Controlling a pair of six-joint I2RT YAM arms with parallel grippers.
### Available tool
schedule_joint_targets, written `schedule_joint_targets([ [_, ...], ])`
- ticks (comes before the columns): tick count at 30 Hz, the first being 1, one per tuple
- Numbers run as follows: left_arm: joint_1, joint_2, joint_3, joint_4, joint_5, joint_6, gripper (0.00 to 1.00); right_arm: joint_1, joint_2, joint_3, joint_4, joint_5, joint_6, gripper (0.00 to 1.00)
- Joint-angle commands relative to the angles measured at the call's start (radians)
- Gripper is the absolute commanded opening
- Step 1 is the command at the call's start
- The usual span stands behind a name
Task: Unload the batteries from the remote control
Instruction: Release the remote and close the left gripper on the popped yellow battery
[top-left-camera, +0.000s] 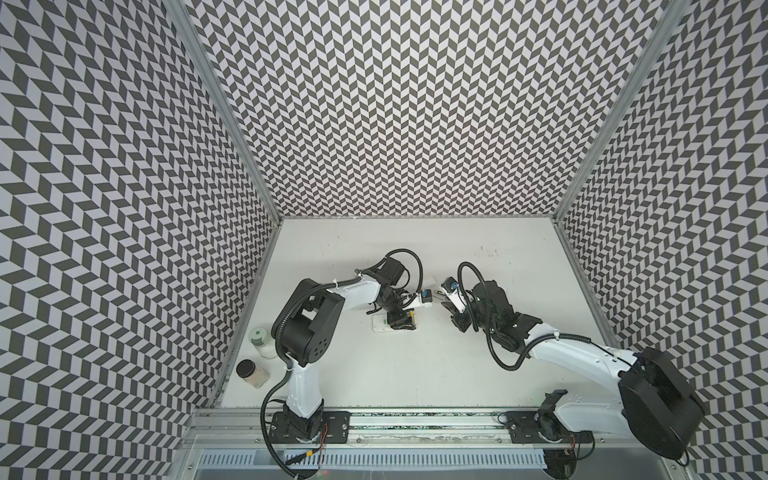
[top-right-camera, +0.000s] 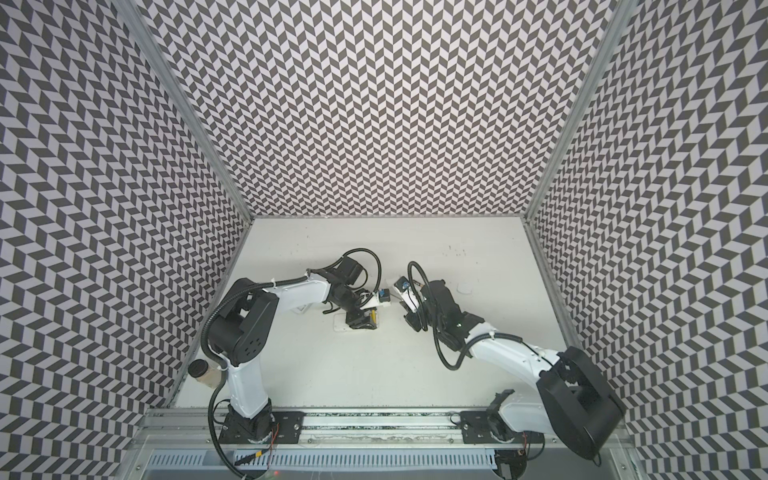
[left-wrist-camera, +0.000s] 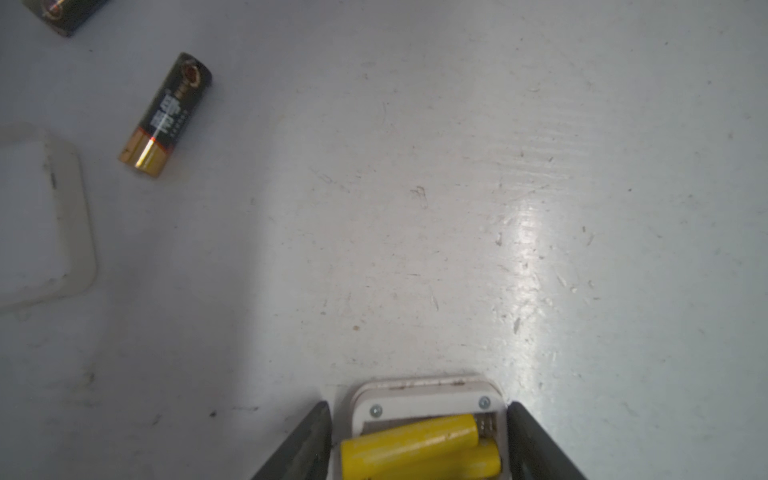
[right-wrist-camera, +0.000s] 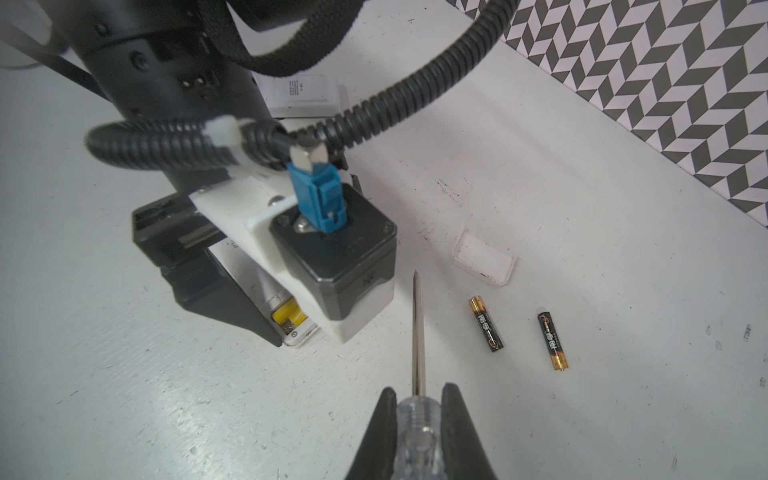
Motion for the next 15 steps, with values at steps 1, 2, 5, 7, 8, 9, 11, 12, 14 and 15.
schedule_joint_targets([
  [1,0.009,-0.023,0.023,-0.051,-0.044,-0.010,0.66,-0.005,0.005,0.016,0.028,0.002,0.000,0.00],
  [2,0.015,-0.022,0.029,-0.053,-0.037,-0.017,0.66,-0.004,0.004,0.012,0.036,0.002,0.003,0.00],
  [5,0.017,-0.021,0.026,-0.032,-0.030,-0.026,0.65,-0.005,0.011,0.010,0.046,-0.008,0.007,0.00],
  [7,0.012,-0.019,0.033,-0.032,-0.026,-0.031,0.65,-0.006,0.019,0.020,0.028,-0.005,-0.001,0.00],
  [8,0.013,-0.017,0.037,-0.037,-0.016,-0.034,0.65,-0.005,0.019,0.021,0.026,-0.002,-0.001,0.00],
  [9,0.015,-0.016,0.042,-0.039,-0.005,-0.038,0.65,-0.006,0.018,0.016,0.035,-0.003,0.001,0.00],
  [11,0.017,-0.012,0.042,-0.037,0.007,-0.041,0.66,-0.006,0.017,0.010,0.049,-0.011,0.006,0.00],
  [12,0.015,-0.013,0.044,-0.040,0.011,-0.042,0.67,-0.005,0.023,0.012,0.045,-0.014,0.006,0.00],
  [14,0.018,-0.015,0.057,-0.056,0.028,-0.055,0.69,-0.006,0.028,0.021,0.026,-0.008,-0.001,0.00],
  [15,0.023,-0.016,0.064,-0.063,0.045,-0.062,0.70,-0.006,0.027,0.022,0.025,-0.006,-0.001,0.00],
])
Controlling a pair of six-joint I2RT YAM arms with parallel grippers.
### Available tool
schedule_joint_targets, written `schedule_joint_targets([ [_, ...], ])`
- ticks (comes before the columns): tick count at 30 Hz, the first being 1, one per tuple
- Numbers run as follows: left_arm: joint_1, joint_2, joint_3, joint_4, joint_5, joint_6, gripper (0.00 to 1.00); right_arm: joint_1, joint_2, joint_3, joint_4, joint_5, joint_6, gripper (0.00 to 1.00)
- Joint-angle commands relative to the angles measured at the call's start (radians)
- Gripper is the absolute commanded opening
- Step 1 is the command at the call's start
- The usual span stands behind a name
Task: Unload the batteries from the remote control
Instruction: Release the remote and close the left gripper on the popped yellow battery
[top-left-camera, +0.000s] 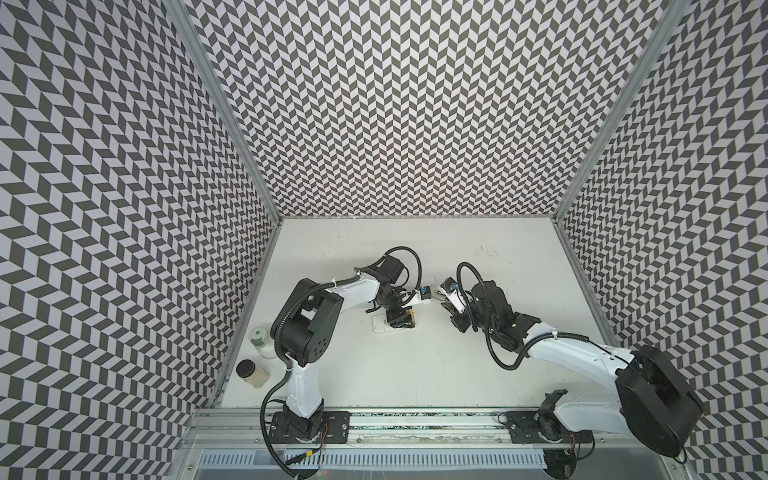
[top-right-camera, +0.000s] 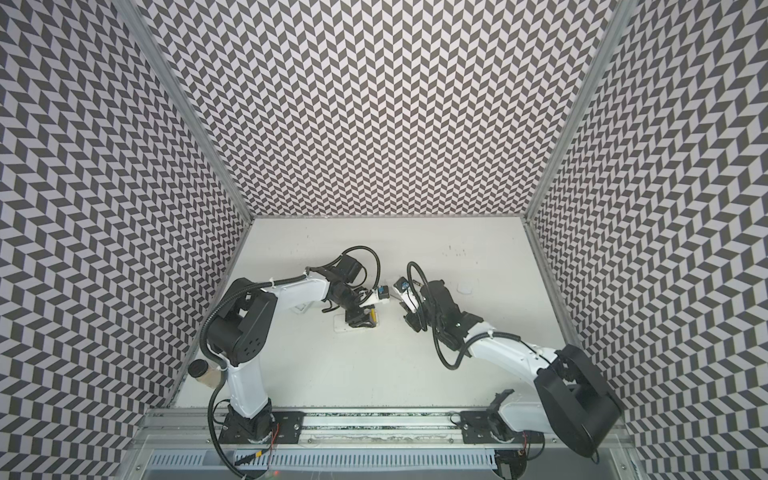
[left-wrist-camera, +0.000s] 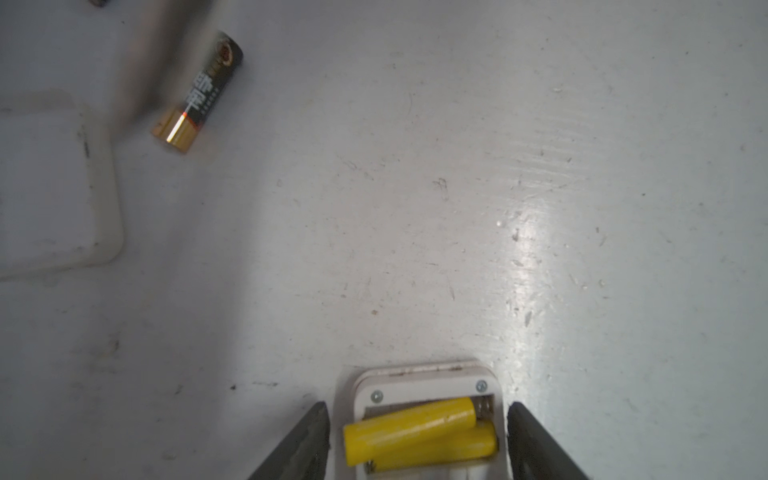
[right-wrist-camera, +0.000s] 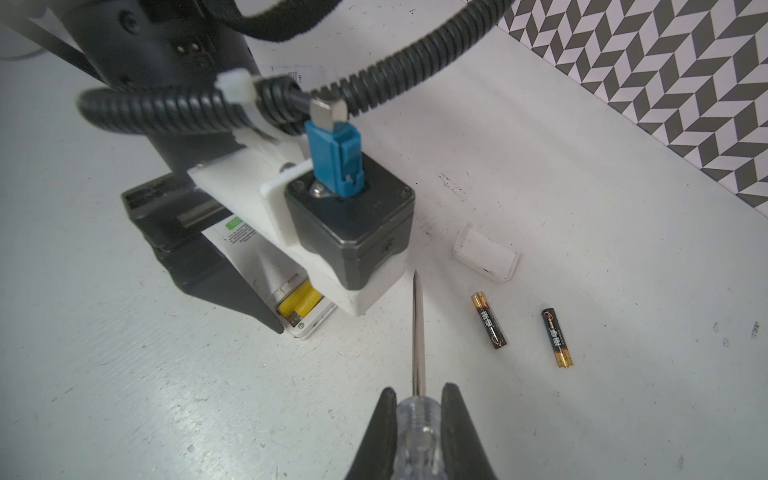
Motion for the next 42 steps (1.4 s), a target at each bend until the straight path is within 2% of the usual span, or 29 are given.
schedule_joint_targets([
  [1,0.017,-0.012,0.047,-0.031,0.066,-0.029,0.70,-0.007,0.008,0.018,0.033,-0.005,0.000,0.00],
  [8,0.013,0.012,0.045,0.008,0.049,-0.059,0.70,-0.006,0.015,0.021,0.031,-0.010,-0.002,0.00],
  [19,0.001,0.029,0.010,0.033,0.001,-0.032,0.64,-0.007,0.023,0.025,0.028,-0.017,0.000,0.00],
  [26,-0.001,0.017,0.008,0.036,-0.036,-0.032,0.52,-0.008,0.022,0.025,0.026,-0.019,-0.001,0.00],
  [30,-0.001,0.010,0.028,0.033,-0.044,-0.047,0.39,-0.009,0.021,0.021,0.035,-0.025,0.004,0.00],
  [39,-0.011,-0.001,0.046,0.028,-0.077,-0.055,0.26,-0.008,0.017,0.020,0.028,-0.014,0.003,0.00],
  [42,-0.008,-0.009,0.058,0.018,-0.079,-0.070,0.15,-0.008,0.011,0.023,0.016,0.004,-0.001,0.00],
])
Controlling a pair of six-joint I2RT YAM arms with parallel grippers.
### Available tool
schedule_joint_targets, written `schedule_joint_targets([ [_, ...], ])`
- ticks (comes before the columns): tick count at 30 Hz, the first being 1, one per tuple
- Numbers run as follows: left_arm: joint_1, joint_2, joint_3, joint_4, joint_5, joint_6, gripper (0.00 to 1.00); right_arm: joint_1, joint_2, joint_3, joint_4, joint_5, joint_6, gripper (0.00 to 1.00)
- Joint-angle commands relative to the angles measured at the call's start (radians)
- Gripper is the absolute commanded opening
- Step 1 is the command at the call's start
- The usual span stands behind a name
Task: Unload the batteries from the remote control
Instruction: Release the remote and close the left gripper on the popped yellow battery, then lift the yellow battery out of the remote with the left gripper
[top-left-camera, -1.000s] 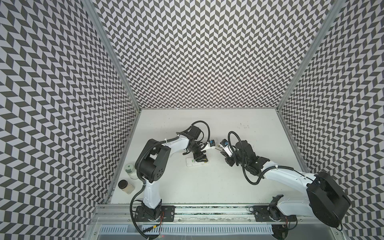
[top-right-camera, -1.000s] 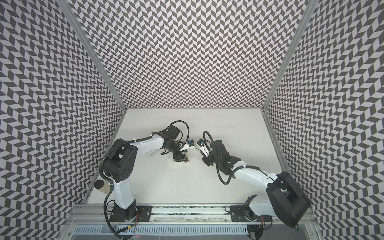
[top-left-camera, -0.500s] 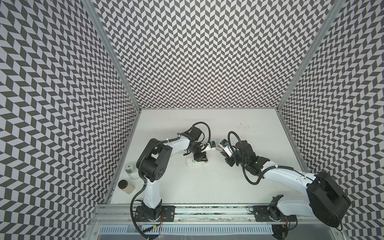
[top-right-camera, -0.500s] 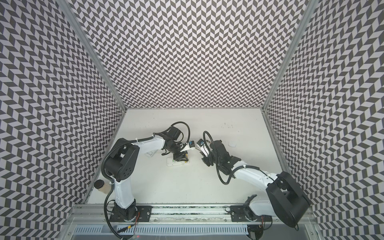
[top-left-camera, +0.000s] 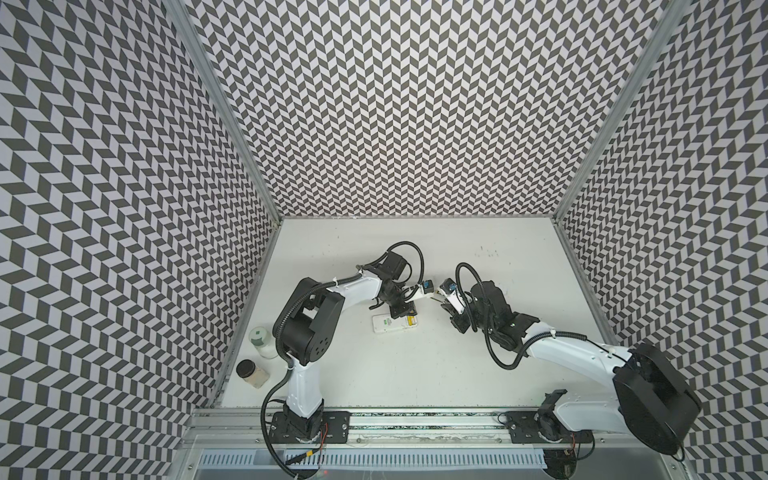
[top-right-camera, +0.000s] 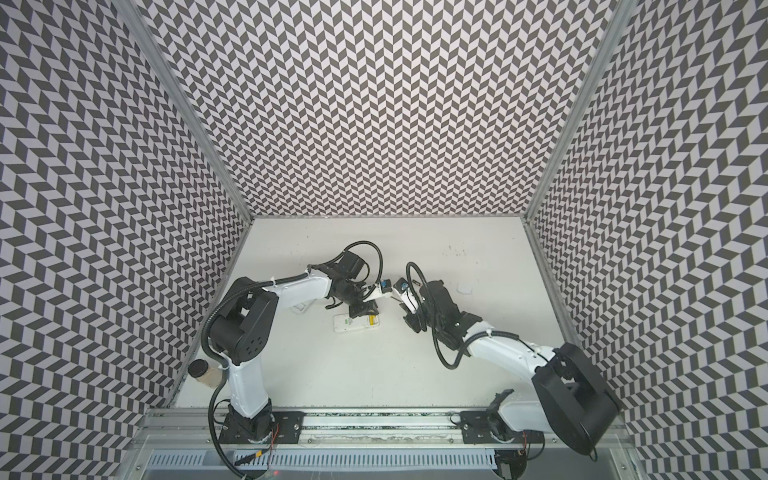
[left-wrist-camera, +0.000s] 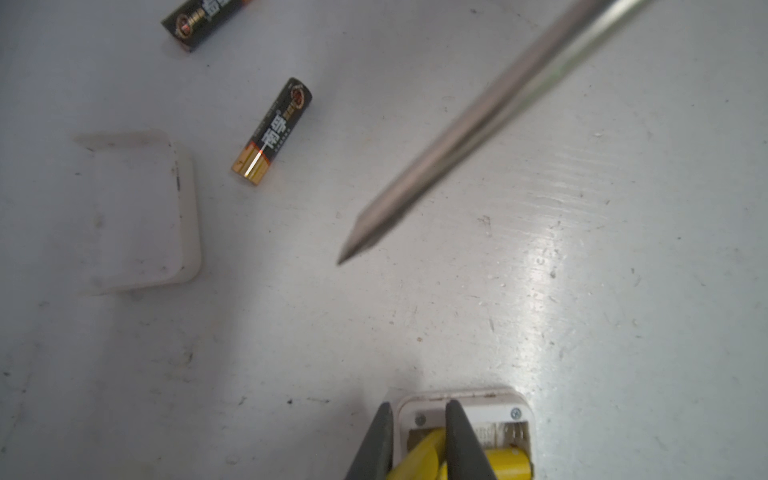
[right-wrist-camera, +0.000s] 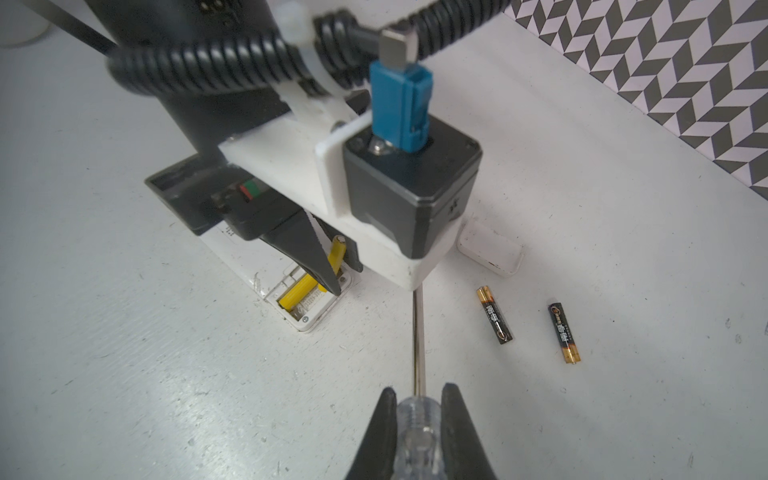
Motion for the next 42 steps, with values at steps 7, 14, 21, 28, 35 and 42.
schedule_joint_targets([
  [7,0.005,-0.034,0.072,-0.055,-0.008,-0.054,0.02,-0.005,-0.009,0.020,0.022,0.032,0.002,0.00],
  [14,0.014,-0.035,0.178,-0.040,0.078,-0.190,0.03,-0.018,-0.069,0.007,0.027,0.099,0.016,0.00],
  [21,0.005,0.034,0.196,0.196,0.222,-0.579,0.07,-0.051,-0.182,-0.039,0.018,0.158,0.063,0.00],
  [28,-0.012,0.114,0.097,0.365,0.291,-0.855,0.09,-0.053,-0.229,-0.064,0.020,0.201,0.074,0.00],
  [35,-0.016,0.152,0.083,0.394,0.235,-0.875,0.12,-0.053,-0.212,-0.066,0.027,0.179,0.078,0.00],
  [42,-0.013,0.156,0.055,0.427,0.156,-0.890,0.18,-0.052,-0.175,-0.055,0.015,0.139,0.084,0.00],
])
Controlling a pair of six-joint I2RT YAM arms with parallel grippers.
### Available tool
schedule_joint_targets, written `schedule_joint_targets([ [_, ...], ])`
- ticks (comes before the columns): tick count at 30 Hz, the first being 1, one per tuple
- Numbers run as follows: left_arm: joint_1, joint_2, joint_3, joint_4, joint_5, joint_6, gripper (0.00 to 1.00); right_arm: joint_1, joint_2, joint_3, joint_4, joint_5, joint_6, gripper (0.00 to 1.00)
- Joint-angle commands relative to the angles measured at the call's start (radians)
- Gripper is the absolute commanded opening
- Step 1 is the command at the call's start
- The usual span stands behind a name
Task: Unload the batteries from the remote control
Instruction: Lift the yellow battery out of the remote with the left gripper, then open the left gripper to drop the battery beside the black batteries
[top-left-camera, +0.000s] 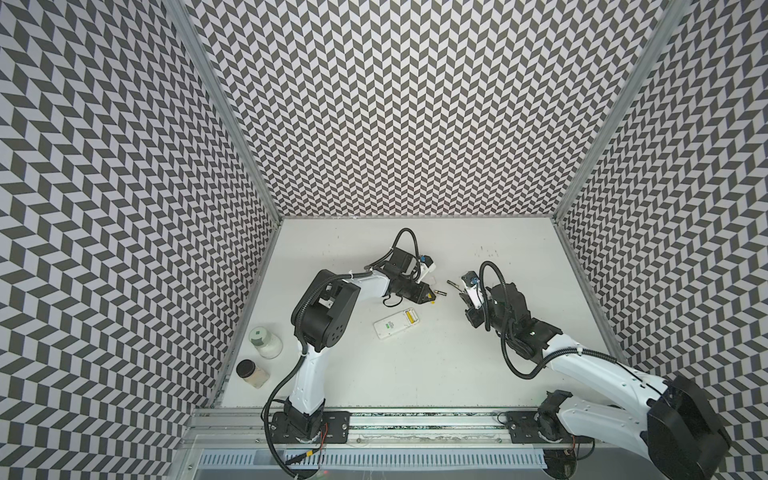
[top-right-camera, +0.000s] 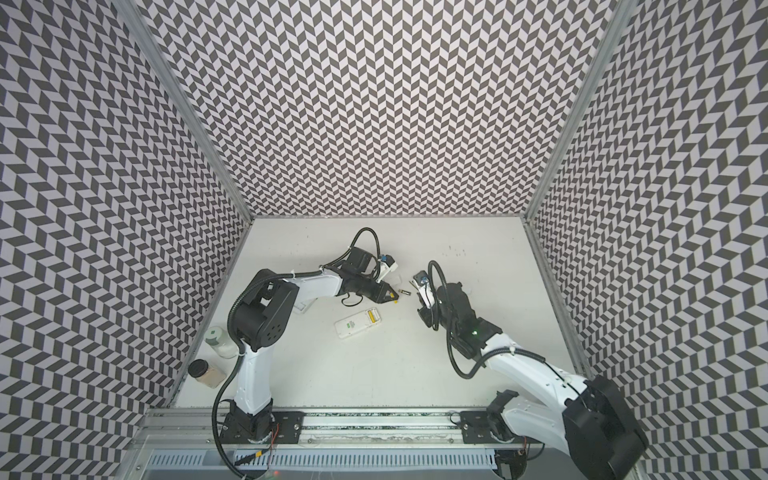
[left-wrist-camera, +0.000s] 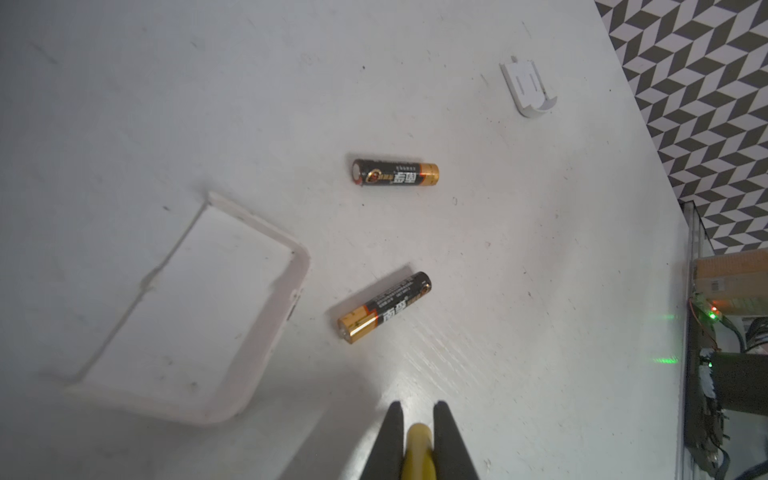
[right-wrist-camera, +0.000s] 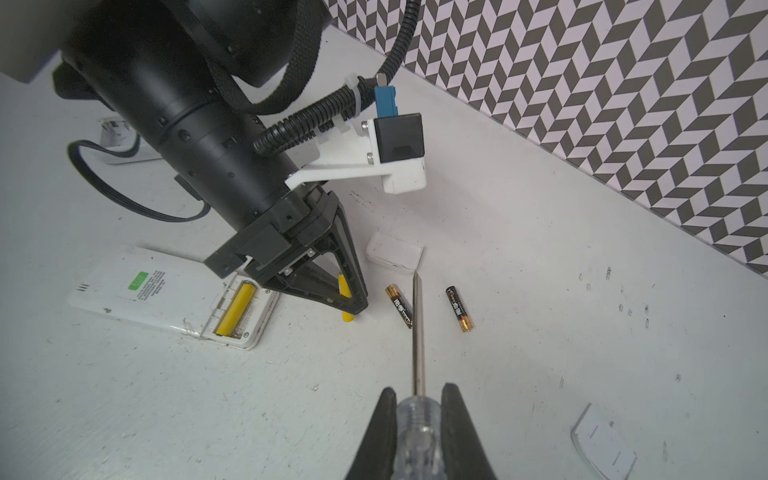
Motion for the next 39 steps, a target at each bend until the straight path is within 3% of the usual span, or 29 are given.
schedule_joint_targets([
  [1,-0.004,0.002,-0.005,0.048,-0.033,-0.031,0.18,-0.005,0.018,0.015,0.021,-0.020,0.011,0.00],
  [4,-0.005,0.028,0.007,0.041,-0.044,-0.031,0.20,-0.005,0.021,0.007,0.035,-0.033,0.017,0.00],
  [10,0.003,0.030,0.031,-0.005,-0.083,-0.022,0.35,-0.005,0.027,0.013,0.025,-0.041,0.016,0.00],
  [12,0.007,0.029,0.055,-0.033,-0.111,-0.010,0.42,-0.005,0.032,0.006,0.037,-0.062,0.018,0.00],
  [21,0.017,-0.066,0.114,-0.141,-0.172,0.058,0.56,-0.003,0.064,0.030,0.009,-0.191,-0.019,0.00],
  [28,0.036,-0.220,0.013,-0.146,-0.228,0.179,0.74,0.050,0.144,0.075,-0.059,-0.301,-0.055,0.00],
  [36,0.033,-0.405,-0.138,-0.173,-0.292,0.392,0.96,0.008,0.217,0.177,-0.174,-0.415,0.086,0.00],
  [39,0.025,-0.461,-0.214,-0.167,-0.288,0.454,1.00,-0.018,0.239,0.207,-0.189,-0.487,0.152,0.00],
])
